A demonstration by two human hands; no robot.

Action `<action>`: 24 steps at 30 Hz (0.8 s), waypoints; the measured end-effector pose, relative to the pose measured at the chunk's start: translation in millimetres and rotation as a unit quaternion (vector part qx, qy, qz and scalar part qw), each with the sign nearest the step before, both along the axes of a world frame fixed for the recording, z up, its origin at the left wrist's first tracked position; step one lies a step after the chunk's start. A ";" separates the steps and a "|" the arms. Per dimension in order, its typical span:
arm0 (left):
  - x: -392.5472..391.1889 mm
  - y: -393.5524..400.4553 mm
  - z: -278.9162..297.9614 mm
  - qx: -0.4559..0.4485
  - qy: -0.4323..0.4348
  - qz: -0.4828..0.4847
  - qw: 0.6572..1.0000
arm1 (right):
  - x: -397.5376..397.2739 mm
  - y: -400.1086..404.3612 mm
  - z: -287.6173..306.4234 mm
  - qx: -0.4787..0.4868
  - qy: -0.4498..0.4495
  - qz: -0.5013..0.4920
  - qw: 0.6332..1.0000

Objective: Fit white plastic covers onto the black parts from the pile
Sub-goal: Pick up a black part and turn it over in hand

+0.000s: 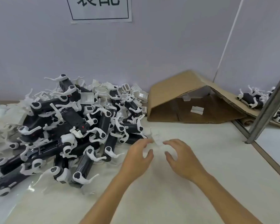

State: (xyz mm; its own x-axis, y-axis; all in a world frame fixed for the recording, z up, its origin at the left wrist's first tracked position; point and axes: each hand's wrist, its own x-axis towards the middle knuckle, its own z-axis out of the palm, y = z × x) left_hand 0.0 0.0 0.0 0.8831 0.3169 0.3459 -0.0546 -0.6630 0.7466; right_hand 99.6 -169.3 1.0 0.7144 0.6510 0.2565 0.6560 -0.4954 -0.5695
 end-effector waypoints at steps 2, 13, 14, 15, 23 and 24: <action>10.1 -2.6 -4.5 0.029 -0.013 0.032 0.999 | 7.1 18.0 -5.5 -0.013 0.021 -0.021 0.999; 9.8 -5.6 -19.0 0.136 -0.086 0.128 0.979 | 14.9 27.7 -29.4 -0.030 -0.028 -0.039 0.998; 9.7 -5.9 -18.0 0.132 -0.091 0.143 0.977 | 14.5 27.2 -28.9 -0.016 -0.027 -0.041 0.999; 10.3 -5.3 -17.5 0.126 -0.093 0.154 0.976 | 14.9 27.1 -29.0 -0.005 -0.028 -0.041 0.999; 16.6 -1.5 -18.0 0.152 0.051 0.205 0.966 | 14.2 25.3 -28.4 0.023 -0.027 -0.038 0.999; 17.2 0.1 -17.2 0.179 0.074 0.209 0.958 | 14.2 25.3 -28.0 0.023 -0.024 -0.040 0.999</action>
State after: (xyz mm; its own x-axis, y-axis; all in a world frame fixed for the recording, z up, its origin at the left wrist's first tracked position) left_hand 17.2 0.1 -17.2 0.7524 0.5389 0.3788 0.3619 -0.8187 0.4459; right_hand 113.7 -144.0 -26.9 0.7498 0.5790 0.3203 0.6423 -0.5206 -0.5624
